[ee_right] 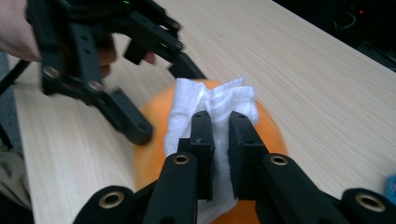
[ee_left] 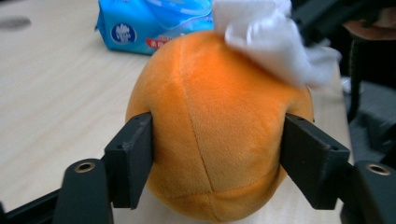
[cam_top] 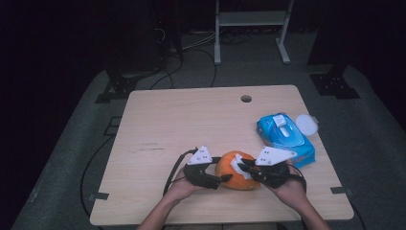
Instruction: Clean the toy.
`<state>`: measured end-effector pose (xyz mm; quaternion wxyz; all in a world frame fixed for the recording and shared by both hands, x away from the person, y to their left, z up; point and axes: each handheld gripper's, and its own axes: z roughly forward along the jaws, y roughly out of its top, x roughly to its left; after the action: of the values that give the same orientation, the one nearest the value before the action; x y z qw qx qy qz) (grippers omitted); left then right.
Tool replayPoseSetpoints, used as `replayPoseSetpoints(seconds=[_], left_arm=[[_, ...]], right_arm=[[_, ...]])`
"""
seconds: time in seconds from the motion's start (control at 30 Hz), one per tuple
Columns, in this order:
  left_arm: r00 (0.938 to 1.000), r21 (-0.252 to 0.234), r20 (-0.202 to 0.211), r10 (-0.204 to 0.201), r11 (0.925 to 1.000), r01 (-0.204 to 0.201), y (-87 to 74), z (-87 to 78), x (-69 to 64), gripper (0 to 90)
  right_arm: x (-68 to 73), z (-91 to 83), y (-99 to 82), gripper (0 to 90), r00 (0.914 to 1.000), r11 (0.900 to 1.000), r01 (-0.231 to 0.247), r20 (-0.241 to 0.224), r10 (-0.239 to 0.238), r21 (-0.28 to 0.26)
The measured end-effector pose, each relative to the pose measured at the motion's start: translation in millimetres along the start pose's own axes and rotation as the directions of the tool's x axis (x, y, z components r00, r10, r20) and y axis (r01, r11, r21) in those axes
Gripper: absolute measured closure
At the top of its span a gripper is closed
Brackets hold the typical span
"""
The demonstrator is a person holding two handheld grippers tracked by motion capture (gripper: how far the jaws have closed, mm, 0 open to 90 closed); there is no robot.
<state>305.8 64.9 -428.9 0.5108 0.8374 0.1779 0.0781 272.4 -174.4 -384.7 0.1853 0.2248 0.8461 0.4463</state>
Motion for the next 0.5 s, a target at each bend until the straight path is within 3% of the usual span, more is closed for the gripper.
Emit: replayPoseSetpoints(seconds=[0.03, 0.1, 0.17, 0.3, 0.4, 0.5], left_arm=[[0.9991, 0.005, -0.004, 0.043, 0.9991, -0.043, 1.7, 0.5, -3.8, 31.5], [0.9915, 0.035, -0.015, 0.130, 0.9910, -0.129, 4.2, 1.6, -11.1, 32.2], [0.9873, 0.049, -0.025, 0.157, 0.9866, -0.156, 4.1, 1.1, -13.0, 32.8], [0.9906, 0.047, -0.013, 0.136, 0.9896, -0.136, -0.2, 0.3, -8.2, 32.7], [0.9969, 0.043, 0.006, 0.079, 0.9960, -0.079, -1.0, 0.7, -3.6, 26.3], [0.9993, 0.040, 0.033, 0.020, 0.9990, -0.021, -0.7, 2.9, -1.3, 18.4]], right_arm=[[4.6, 2.2, 2.4, 80.6, 0.9998, 1.0000, 0.006, -0.021, -0.006, -0.007], [13.9, 8.0, 7.0, 80.5, 0.9982, 0.9995, 0.032, -0.051, -0.032, -0.004], [17.8, 10.6, 9.8, 80.6, 0.9970, 0.9978, 0.065, -0.043, -0.065, 0.008], [3.2, 4.4, 6.2, 80.5, 0.9995, 0.9995, 0.031, -0.004, -0.031, 0.003], [-11.0, -2.8, -0.2, 80.5, 0.9994, 1.0000, 0.000, 0.033, 0.000, 0.006], [-17.1, -5.3, -5.1, 80.5, 0.9991, 0.9996, -0.029, 0.031, 0.029, 0.004]])
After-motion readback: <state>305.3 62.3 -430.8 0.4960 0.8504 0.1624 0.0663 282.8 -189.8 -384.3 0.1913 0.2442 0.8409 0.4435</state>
